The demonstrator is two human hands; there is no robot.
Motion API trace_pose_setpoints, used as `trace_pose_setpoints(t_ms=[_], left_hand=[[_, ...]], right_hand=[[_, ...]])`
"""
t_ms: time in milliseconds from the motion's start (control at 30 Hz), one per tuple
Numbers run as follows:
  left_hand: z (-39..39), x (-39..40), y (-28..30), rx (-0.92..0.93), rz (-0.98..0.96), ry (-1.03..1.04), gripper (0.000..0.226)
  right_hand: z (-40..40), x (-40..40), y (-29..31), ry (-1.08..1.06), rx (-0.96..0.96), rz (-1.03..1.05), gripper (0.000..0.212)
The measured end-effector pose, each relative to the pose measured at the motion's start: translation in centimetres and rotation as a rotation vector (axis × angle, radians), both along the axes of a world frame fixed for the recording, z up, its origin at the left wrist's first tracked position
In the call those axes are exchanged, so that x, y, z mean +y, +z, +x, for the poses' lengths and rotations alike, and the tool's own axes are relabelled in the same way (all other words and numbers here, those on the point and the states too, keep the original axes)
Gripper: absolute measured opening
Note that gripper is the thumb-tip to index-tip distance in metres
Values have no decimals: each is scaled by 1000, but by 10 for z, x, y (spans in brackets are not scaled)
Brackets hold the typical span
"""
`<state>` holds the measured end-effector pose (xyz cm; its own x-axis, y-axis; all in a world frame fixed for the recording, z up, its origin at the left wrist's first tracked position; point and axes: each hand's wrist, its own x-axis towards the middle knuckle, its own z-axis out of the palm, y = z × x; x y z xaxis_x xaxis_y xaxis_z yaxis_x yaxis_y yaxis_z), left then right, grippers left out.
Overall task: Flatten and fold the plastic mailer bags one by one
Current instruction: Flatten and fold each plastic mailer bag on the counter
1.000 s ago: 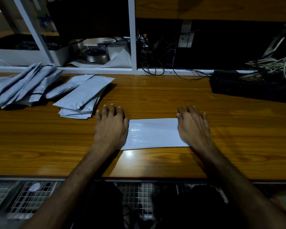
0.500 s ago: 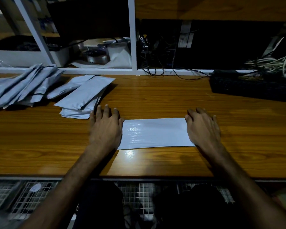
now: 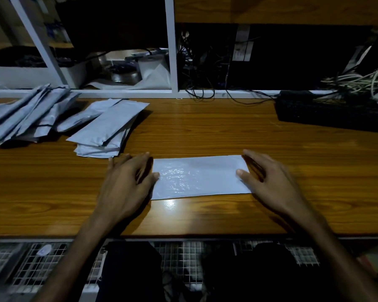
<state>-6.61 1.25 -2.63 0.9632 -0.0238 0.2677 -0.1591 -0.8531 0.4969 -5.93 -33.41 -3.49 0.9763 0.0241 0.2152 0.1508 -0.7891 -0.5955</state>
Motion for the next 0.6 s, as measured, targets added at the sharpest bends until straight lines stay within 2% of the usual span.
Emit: trace_pose_setpoints(t_ms=[100, 233, 333, 467, 600], left_hand=[[2, 0, 2, 95, -16, -129, 84], [11, -6, 4, 148, -104, -170, 84], [20, -9, 10, 148, -127, -177, 72], [39, -12, 13, 75, 23, -144, 45], [53, -21, 14, 36, 28, -141, 28]], right_hand=[[1, 2, -2, 85, 42, -179, 93], [4, 0, -2, 114, 54, -215, 105], [4, -2, -1, 124, 54, -188, 105], [3, -2, 2, 137, 50, -153, 107], [0, -1, 5, 133, 46, -99, 104]])
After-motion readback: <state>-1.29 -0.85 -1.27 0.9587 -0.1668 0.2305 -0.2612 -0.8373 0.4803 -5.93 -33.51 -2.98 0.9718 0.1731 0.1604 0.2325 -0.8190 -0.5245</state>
